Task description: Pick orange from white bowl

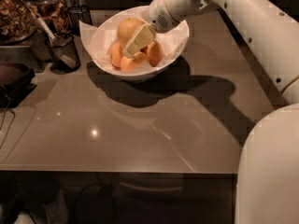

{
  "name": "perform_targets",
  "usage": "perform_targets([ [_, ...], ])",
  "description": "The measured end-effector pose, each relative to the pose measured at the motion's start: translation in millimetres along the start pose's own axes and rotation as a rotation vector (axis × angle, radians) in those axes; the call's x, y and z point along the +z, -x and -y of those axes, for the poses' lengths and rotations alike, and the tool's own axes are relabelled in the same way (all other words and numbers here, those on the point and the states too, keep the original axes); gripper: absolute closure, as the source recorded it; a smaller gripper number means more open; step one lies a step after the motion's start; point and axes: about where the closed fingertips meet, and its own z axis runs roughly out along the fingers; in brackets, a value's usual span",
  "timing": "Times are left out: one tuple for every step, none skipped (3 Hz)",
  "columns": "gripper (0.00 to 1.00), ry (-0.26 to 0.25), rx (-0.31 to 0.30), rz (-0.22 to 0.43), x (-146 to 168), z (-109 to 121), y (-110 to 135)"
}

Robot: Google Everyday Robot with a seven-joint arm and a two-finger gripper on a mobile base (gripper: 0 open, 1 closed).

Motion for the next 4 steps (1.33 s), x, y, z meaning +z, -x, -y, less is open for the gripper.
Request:
perform_targets([
  [0.22,-0.007,-0.025,0.001,2.3,-0.7,2.3],
  [0.45,-0.007,-0.026,0.001,2.4,-0.8,2.3],
  [0.69,-0.006,-0.03,-0.001,3.5,-1.4,2.4],
  [0.92,-0.006,-0.03,-0.001,3.5,-1.5,2.5],
])
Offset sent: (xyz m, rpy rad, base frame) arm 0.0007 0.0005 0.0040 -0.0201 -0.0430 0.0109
